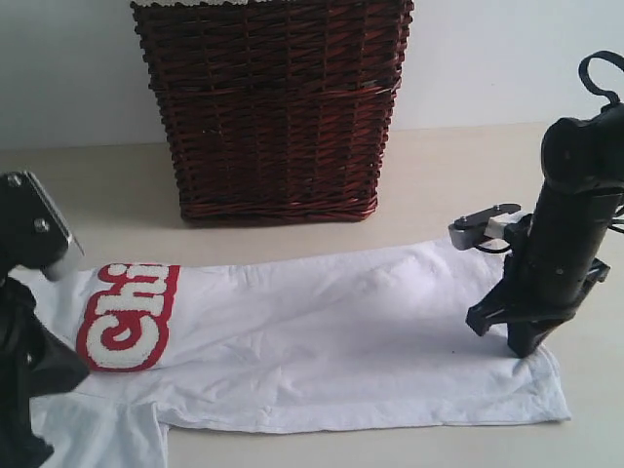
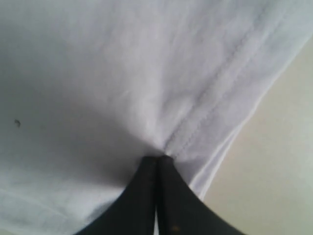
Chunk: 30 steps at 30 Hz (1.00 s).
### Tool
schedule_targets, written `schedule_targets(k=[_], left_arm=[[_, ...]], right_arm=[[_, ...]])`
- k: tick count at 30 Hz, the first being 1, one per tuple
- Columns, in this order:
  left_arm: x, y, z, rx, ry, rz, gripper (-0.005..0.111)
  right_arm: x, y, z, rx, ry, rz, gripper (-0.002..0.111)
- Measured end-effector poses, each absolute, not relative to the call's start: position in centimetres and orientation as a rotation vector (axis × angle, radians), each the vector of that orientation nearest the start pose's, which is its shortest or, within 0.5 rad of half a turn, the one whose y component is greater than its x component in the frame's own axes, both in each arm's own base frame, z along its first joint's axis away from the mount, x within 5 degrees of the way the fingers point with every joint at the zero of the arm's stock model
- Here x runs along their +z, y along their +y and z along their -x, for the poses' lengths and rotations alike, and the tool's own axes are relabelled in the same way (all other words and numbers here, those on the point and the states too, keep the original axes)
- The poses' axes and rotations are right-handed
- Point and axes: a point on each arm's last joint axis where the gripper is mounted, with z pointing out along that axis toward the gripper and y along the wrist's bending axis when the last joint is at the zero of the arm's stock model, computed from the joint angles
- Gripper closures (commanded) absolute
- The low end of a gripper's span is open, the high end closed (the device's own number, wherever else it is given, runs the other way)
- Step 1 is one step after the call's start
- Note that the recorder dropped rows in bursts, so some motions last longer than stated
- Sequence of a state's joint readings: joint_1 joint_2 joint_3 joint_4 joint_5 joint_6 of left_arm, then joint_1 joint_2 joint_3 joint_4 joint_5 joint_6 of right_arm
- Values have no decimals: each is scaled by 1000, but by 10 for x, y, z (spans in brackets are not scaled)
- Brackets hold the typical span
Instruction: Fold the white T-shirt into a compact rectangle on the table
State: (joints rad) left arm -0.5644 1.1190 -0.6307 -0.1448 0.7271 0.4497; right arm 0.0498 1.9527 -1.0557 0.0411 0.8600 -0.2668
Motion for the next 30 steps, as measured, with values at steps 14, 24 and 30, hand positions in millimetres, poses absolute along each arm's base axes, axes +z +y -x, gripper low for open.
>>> schedule_targets(k=[14,24,30], left_arm=[[171,-116,-90,-224,2442,-1712,49],[127,-143,-93,-122,2529,-1819,50],[114,-150,-102,-20,2554,-1912,93]], right_arm=[[225,29,-323,166,2801,417,108],[248,38,-317,291,2682,461,108],[249,39,-317,294,2679,462,108]])
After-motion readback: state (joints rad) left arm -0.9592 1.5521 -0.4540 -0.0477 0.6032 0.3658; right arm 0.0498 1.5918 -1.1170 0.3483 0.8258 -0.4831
